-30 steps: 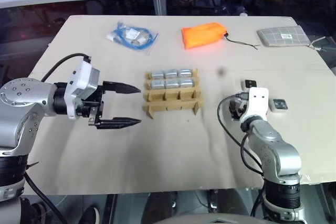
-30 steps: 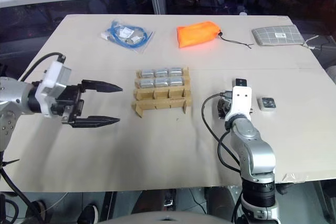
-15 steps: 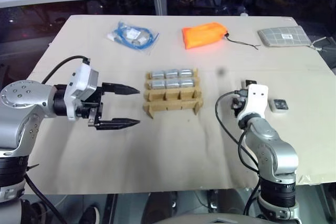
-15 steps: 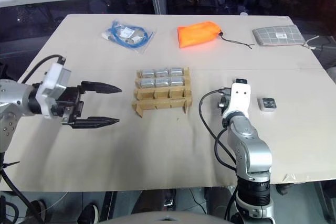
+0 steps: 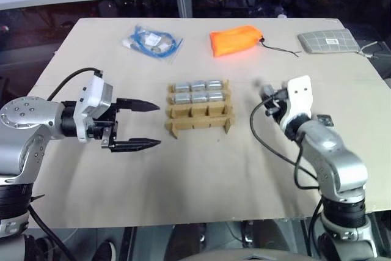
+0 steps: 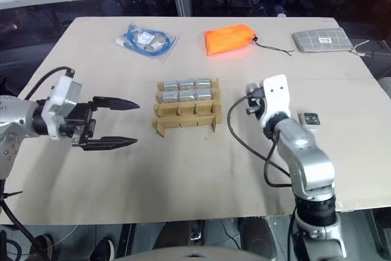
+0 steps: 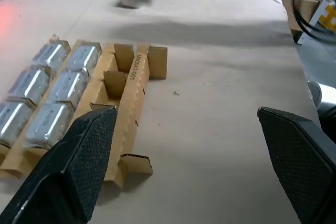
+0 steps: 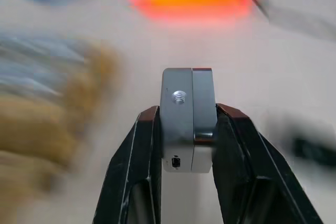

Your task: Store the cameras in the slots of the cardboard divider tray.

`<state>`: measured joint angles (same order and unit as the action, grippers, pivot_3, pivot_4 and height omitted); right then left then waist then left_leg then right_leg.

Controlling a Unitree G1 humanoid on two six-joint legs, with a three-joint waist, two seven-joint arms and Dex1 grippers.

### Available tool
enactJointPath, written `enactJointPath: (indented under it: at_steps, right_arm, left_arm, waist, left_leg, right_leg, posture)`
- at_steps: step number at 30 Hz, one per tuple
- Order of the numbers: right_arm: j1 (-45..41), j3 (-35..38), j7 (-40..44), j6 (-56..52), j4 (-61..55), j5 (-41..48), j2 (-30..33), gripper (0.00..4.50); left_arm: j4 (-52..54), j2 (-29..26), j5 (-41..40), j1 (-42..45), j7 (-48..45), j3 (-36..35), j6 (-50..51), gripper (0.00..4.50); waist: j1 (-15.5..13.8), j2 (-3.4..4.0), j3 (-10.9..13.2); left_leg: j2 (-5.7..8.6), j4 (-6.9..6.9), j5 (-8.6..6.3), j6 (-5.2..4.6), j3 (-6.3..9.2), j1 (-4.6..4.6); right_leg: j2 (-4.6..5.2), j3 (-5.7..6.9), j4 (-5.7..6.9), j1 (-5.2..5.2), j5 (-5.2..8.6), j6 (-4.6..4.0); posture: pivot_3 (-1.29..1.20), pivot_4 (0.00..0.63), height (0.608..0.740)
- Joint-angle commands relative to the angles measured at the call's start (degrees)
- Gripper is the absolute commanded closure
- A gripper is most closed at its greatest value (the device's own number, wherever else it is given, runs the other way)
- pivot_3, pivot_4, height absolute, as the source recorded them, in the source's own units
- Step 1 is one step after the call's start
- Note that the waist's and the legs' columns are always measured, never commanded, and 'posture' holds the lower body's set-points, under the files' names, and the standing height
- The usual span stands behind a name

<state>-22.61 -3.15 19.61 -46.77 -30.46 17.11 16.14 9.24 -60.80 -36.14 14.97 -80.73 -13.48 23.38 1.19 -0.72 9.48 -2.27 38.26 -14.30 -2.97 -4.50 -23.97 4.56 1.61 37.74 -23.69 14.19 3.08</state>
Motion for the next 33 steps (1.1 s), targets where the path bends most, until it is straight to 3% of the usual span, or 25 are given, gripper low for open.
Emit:
enactJointPath:
  at_steps: [1,5,11,16,22,33]
  right_arm:
    - [-5.97,-4.35,14.66,5.77,4.74,4.61,3.22,3.72]
    - [-15.12,-10.48,24.31,14.19,17.91,2.71,2.75,3.72]
    - [-30.82,-15.35,31.96,30.32,45.16,-3.06,-6.63,3.72]
    - [-36.8,-17.66,39.24,41.32,61.56,-7.15,-10.5,3.72]
    - [-39.69,-18.16,45.04,47.58,72.47,-10.5,-12.37,3.72]
    - [-44.01,-16.04,44.56,54.97,85.16,-14.74,-16.25,3.72]
  left_arm:
    - [-1.6,-1.18,0.21,-1.37,0.84,-5.33,-0.77,0.0]
    - [-4.54,-0.94,2.13,-2.64,2.65,-7.68,-2.26,0.0]
    - [-9.02,-0.77,4.67,-7.9,4.81,-13.21,-4.47,0.0]
    - [-7.32,-0.39,3.69,-13.5,4.91,-18.04,-3.59,0.0]
    - [-4.5,0.21,2.84,-17.59,4.72,-20.7,-2.63,0.0]
    - [-3.07,-0.81,2.0,-18.71,3.22,-21.86,-1.49,0.0]
  waist:
    - [0.27,-0.01,0.01]
    - [0.52,-0.07,0.04]
    - [1.28,-0.18,0.13]
    - [0.79,-0.33,0.2]
    - [1.04,-0.38,0.23]
    - [1.31,-0.37,0.23]
  left_leg:
    - [-0.02,0.0,0.0,0.0,-0.01,0.01]
    - [0.01,0.02,-0.01,-0.01,-0.03,0.01]
    - [-0.01,0.03,0.01,0.01,-0.06,0.01]
    - [-0.07,-0.05,0.14,0.28,-0.06,-0.08]
    - [0.05,-0.03,0.14,0.3,0.04,-0.16]
    - [0.02,-0.05,0.18,0.4,0.07,-0.15]
  right_leg:
    - [-0.06,-0.01,0.0,0.0,0.0,-0.01]
    - [-0.03,0.0,0.01,0.0,-0.01,-0.01]
    - [-0.01,-0.02,0.1,-0.04,-0.01,-0.02]
    - [0.12,0.08,0.0,-0.07,-0.01,-0.02]
    - [0.31,0.24,0.02,-0.09,-0.02,-0.02]
    - [0.3,0.26,0.12,-0.12,-0.02,-0.04]
  posture:
    - [0.0,0.15,0.74]
    - [0.0,0.15,0.74]
    - [0.0,0.15,0.74]
    - [0.0,0.15,0.74]
    - [0.0,0.15,0.74]
    - [0.0,0.15,0.74]
